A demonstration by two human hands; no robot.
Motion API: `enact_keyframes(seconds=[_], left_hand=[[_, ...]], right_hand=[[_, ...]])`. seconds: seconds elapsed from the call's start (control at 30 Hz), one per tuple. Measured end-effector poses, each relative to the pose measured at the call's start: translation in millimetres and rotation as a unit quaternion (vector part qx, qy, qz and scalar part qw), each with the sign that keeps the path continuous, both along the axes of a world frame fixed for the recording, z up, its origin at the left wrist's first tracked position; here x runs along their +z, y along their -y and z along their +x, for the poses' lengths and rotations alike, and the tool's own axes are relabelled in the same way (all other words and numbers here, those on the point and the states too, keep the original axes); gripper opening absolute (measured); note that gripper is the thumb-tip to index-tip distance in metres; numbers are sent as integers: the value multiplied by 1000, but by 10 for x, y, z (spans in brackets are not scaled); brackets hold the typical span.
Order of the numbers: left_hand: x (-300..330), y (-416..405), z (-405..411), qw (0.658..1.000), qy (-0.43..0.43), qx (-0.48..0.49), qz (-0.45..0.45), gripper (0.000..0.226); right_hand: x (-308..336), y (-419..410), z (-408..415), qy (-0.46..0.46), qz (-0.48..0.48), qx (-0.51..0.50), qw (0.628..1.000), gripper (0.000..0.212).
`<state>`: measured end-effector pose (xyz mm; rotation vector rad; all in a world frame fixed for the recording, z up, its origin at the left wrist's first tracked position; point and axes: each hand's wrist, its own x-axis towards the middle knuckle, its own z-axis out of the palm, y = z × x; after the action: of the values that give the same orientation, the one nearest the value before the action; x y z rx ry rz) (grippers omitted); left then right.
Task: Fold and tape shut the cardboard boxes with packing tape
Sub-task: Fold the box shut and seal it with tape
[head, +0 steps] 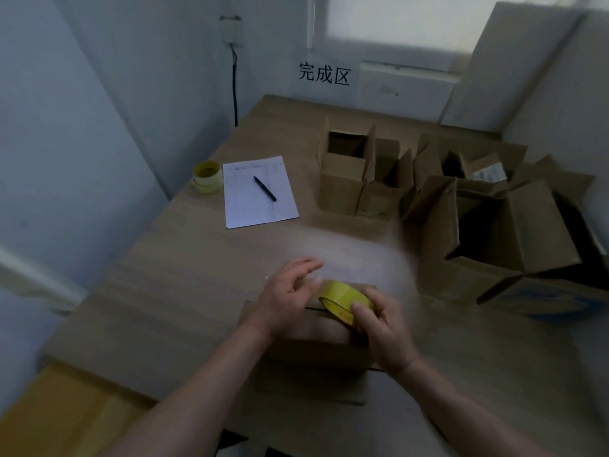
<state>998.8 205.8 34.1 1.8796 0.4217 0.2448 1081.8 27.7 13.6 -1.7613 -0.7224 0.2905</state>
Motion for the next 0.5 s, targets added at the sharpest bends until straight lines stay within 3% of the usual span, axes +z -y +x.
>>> enact_keyframes(seconds=[0.07,0.27,0.5], left_hand=[[91,-29,89,998,-21,-66,-8,40],[207,-47,286,989,-50,-134,-22,15],[232,6,295,994,-1,-107,-36,14]], right_hand=[[2,-6,-2,10,-1,-2,1000,32],[19,-23,-7,-1,8,-1,1000,46],[3,-34,13,-21,17,3,1000,36]])
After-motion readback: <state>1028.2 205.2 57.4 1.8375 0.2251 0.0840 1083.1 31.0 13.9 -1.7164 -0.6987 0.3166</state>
